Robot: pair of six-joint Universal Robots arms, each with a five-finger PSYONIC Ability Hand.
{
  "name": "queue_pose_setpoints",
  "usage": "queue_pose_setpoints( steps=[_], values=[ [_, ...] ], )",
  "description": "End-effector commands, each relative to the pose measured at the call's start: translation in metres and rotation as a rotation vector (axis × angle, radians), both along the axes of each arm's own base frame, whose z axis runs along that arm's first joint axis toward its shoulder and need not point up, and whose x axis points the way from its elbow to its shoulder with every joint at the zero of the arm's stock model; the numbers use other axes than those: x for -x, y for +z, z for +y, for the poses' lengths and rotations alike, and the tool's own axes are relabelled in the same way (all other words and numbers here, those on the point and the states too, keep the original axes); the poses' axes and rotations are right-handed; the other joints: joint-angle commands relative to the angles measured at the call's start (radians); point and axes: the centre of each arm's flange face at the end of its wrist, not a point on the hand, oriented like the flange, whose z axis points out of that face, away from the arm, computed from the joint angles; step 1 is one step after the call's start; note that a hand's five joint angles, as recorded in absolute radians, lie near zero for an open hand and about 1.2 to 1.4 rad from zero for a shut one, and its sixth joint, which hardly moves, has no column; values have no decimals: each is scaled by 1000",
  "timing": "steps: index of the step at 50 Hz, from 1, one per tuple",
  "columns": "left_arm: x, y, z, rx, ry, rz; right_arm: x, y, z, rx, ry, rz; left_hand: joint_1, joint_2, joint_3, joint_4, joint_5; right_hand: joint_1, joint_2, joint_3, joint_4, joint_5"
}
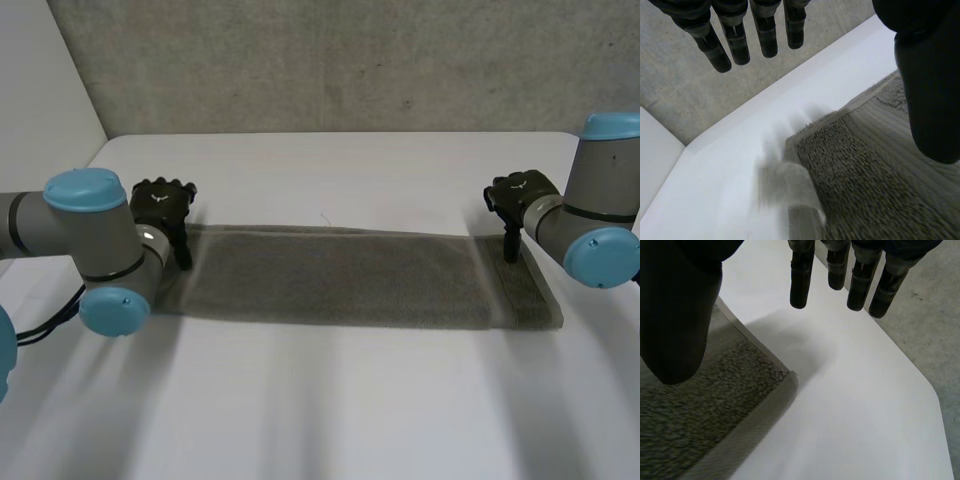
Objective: Fold the towel.
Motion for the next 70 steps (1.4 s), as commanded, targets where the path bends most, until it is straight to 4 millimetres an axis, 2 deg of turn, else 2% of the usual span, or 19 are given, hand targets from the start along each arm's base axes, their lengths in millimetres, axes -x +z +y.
queue_pose_setpoints(
  steps=[1, 8, 13, 26, 32, 35, 39, 44, 51, 54, 56, 57, 59, 60, 62, 65, 67, 68, 70],
  values=[
    [-15, 21, 29, -28, 22, -3, 7, 27, 33, 18, 11, -19, -96, -84, -74, -86, -224, -58, -71, -63, -76, -62],
    [-31, 36, 73, -28, 35, 39, 18, 18, 87, -42, 31, -4, -96, -84, -74, -86, -224, -58, -71, -63, -76, -62],
    [-36, 42, 91, 27, 41, 114, 20, 2, 105, -48, 64, -21, -90, -78, -68, -80, -218, 16, 4, 11, -2, 13],
    [-38, 39, 96, 102, 41, 176, 38, -25, 99, -85, 24, -18, -81, -69, -59, -71, -209, 184, 172, 179, 166, 181],
    [-37, 37, 100, 93, 37, 173, 46, -37, 94, -107, 4, -3, -84, -72, -62, -74, -212, 630, 617, 624, 612, 626],
    [-37, 36, 100, 91, 37, 173, 48, -37, 92, -107, -1, -4, -84, -72, -62, -74, -212, 689, 677, 684, 671, 686],
    [-38, 36, 101, 90, 37, 172, 57, -37, 88, -109, -28, 7, -84, -72, -62, -74, -212, 1162, 1149, 1157, 1144, 1158],
    [-38, 35, 101, 88, 39, 173, 81, -23, 75, -66, -106, 7, -87, -75, -65, -77, -215, 1164, 1151, 1158, 1146, 1160],
    [-38, 36, 101, 93, 39, 174, 140, 43, 48, 115, -237, 65, -87, -75, -65, -77, -215, 1164, 1151, 1158, 1146, 1160],
    [-38, 36, 101, 93, 39, 174, 139, 51, 46, 127, -224, 84, -87, -75, -65, -77, -215, 1164, 1151, 1158, 1146, 1160],
    [-37, 36, 101, 93, 39, 174, 107, 67, 51, 151, -136, 84, -87, -75, -65, -77, -215, 1164, 1151, 1158, 1146, 1160],
    [-37, 36, 101, 93, 39, 174, 107, 67, 51, 152, -135, 84, -87, -75, -65, -77, -215, 1164, 1151, 1158, 1146, 1160],
    [-37, 37, 101, 94, 39, 175, 51, 89, 64, 204, 1, 52, -87, -75, -65, -77, -215, 1164, 1151, 1158, 1146, 1160],
    [-37, 37, 101, 94, 39, 175, 51, 89, 64, 204, 2, 52, -87, -75, -65, -77, -215, 1164, 1151, 1158, 1146, 1160],
    [-37, 37, 101, 94, 39, 175, -5, 103, 83, 246, 126, -15, -87, -75, -65, -77, -215, 1164, 1151, 1158, 1146, 1160],
    [-37, 37, 101, 94, 37, 175, -32, 103, 91, 250, 177, -49, -87, -75, -65, -77, -215, 1164, 1151, 1158, 1146, 1160],
    [-36, 37, 102, 94, 37, 174, -91, 100, 116, 255, 284, -117, -90, -78, -68, -80, -218, 1164, 1151, 1158, 1146, 1160],
    [-36, 37, 102, 94, 37, 174, -91, 100, 116, 255, 285, -117, -90, -78, -68, -80, -218, 1164, 1151, 1158, 1146, 1160],
    [-36, 37, 101, 96, 37, 175, -148, 85, 153, 233, 419, -161, -90, -78, -68, -80, -218, 1164, 1151, 1158, 1146, 1160]
  ],
)
